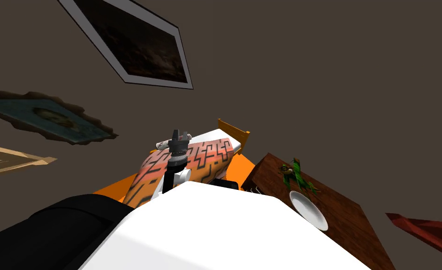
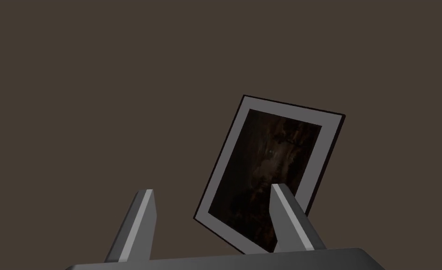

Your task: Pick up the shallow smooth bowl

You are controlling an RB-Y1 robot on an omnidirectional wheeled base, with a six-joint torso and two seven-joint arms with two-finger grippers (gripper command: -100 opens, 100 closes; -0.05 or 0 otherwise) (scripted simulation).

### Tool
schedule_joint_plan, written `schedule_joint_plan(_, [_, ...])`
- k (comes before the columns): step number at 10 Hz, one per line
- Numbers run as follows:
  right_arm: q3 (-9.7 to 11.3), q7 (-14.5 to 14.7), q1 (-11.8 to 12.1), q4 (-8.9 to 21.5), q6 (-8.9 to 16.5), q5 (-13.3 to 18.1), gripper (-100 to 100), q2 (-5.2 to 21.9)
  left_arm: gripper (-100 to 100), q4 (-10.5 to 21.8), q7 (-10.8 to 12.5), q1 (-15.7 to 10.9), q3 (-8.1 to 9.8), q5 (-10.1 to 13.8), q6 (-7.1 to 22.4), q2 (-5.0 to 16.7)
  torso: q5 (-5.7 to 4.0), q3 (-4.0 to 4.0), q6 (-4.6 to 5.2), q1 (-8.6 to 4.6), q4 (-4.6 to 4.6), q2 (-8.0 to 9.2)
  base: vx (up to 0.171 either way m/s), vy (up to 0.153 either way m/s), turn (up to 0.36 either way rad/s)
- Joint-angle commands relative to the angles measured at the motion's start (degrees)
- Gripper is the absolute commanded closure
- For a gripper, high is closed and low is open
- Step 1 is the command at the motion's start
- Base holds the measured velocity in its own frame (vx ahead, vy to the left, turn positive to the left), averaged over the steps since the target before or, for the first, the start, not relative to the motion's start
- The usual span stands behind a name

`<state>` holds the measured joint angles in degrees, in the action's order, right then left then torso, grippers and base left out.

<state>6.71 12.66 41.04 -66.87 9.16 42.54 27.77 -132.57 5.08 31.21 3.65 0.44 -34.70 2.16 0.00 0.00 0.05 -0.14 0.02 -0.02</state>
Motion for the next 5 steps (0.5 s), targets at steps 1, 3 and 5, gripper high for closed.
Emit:
schedule_joint_plan(1, [-0.4, 0.5, -0.1, 2.9, -0.2, 1.0, -100, 0.5, 0, 0.0, 0.0, 0.0, 0.00, 0.0, 0.0, 0.0, 0.00, 0.00, 0.00, 0.00, 0.00, 0.00, 0.038, -0.039, 0.230])
schedule_joint_plan(3, [-0.3, 1.5, 0.4, 5.4, 0.8, 3.0, -100, 0.7, 0, 0.0, 0.0, 0.0, 0.01, 0.0, 0.0, 0.0, -0.02, -0.01, 0.08, -0.06, -0.01, -0.01, 0.034, -0.037, 0.144])
schedule_joint_plan(5, [-0.1, 3.4, 1.3, 10.6, 2.6, 6.6, -100, 1.1, 0, 0.0, 0.0, 0.0, 0.01, 0.0, 0.0, 0.0, -0.05, -0.10, 0.01, -0.25, -0.04, -0.17, 0.080, -0.097, 0.420])
